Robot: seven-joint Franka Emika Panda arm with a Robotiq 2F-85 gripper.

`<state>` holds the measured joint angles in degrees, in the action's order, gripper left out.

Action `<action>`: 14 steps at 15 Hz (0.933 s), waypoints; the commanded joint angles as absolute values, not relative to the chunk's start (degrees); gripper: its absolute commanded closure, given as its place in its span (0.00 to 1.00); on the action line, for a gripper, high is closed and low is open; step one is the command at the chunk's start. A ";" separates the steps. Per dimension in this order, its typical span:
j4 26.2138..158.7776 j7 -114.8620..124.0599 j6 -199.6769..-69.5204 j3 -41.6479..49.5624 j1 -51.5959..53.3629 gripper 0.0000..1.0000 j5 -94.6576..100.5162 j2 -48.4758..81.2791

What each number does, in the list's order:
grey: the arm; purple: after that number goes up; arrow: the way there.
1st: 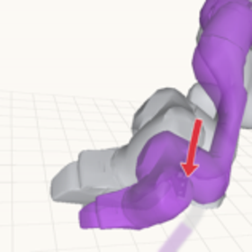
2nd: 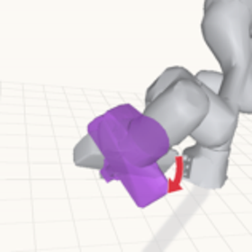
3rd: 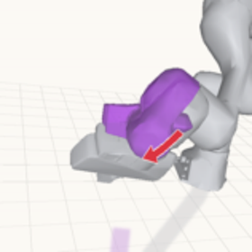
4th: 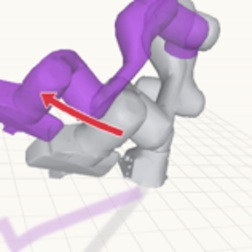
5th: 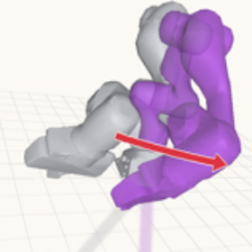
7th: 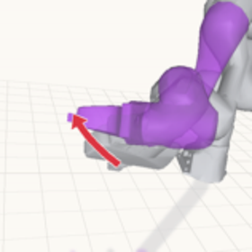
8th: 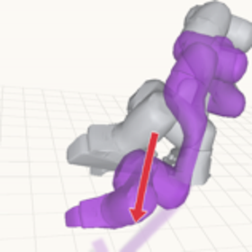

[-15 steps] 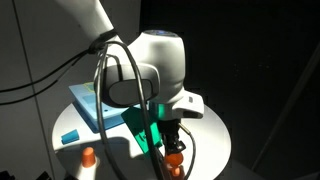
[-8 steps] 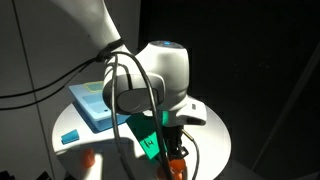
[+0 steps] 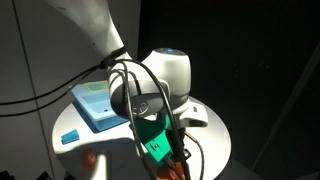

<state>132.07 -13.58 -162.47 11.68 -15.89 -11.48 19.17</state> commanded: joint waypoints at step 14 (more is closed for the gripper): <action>131.35 -12.67 -163.56 8.66 -17.19 0.98 -8.46 21.19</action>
<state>131.44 -13.51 -162.58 9.59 -15.89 -9.43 21.04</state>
